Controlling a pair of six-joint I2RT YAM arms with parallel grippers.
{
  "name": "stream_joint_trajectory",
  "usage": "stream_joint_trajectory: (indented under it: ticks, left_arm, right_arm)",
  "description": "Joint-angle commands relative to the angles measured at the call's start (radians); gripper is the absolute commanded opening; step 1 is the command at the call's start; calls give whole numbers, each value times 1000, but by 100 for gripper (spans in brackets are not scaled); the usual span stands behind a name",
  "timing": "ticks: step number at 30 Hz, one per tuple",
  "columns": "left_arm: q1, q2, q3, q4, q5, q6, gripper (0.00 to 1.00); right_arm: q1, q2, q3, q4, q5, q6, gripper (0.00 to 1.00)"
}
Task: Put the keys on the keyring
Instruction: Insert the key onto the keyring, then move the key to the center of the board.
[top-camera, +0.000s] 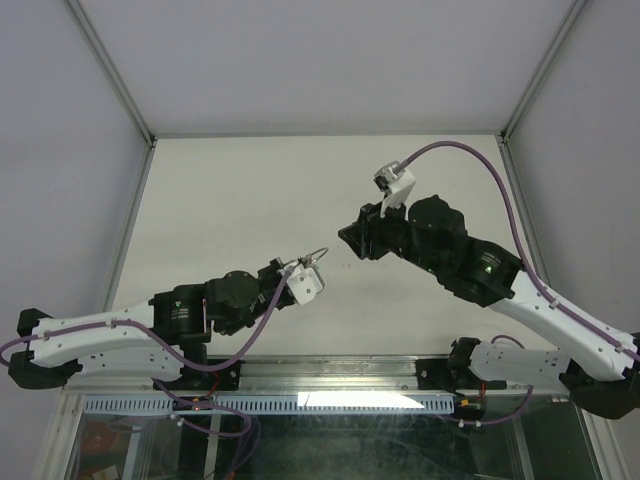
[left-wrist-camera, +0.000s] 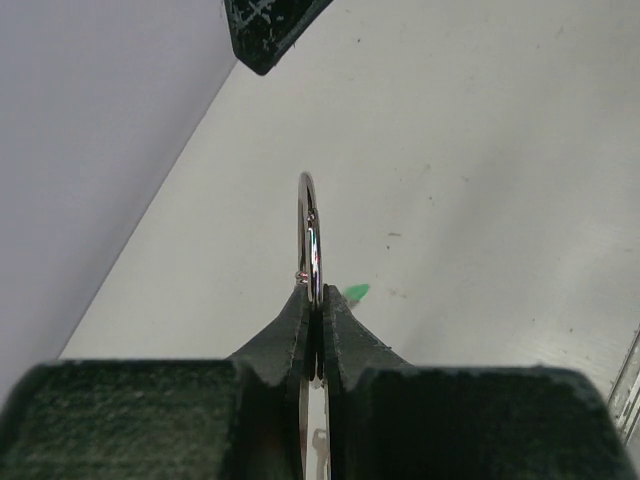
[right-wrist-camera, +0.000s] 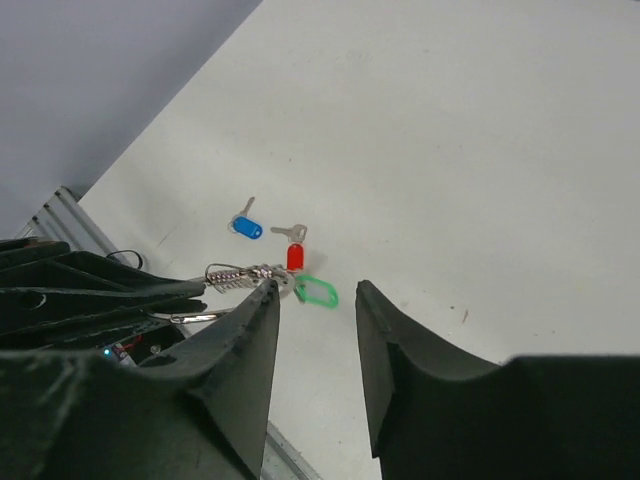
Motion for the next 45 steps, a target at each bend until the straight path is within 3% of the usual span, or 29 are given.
stream_joint_trajectory:
  ticks: [1,6,11,21,26,37,45]
  left_arm:
    - [-8,12,66,-97,-9,-17,0]
    - [4,21,79,-103,-3,-48,0]
    - [62,-6,79,-64,88,-90,0]
    - [387,41,121,-34,488,-218,0]
    - [464,123,173,-34,606,-202,0]
    - [509,184,337,-59,707,-172,0]
    - [509,186,403,-103,701,-163,0]
  right_arm:
    - [4,-75,-38,74,99,24,41]
    - [4,-136,-109,123,114,9,50]
    - [4,-219,-228,216,77,-33,52]
    - [4,-379,-524,554,-77,-201,44]
    - [5,-397,-631,685,-162,-314,42]
    - [15,-276,-715,932,-382,-444,39]
    - [91,-121,-693,1073,-343,-480,34]
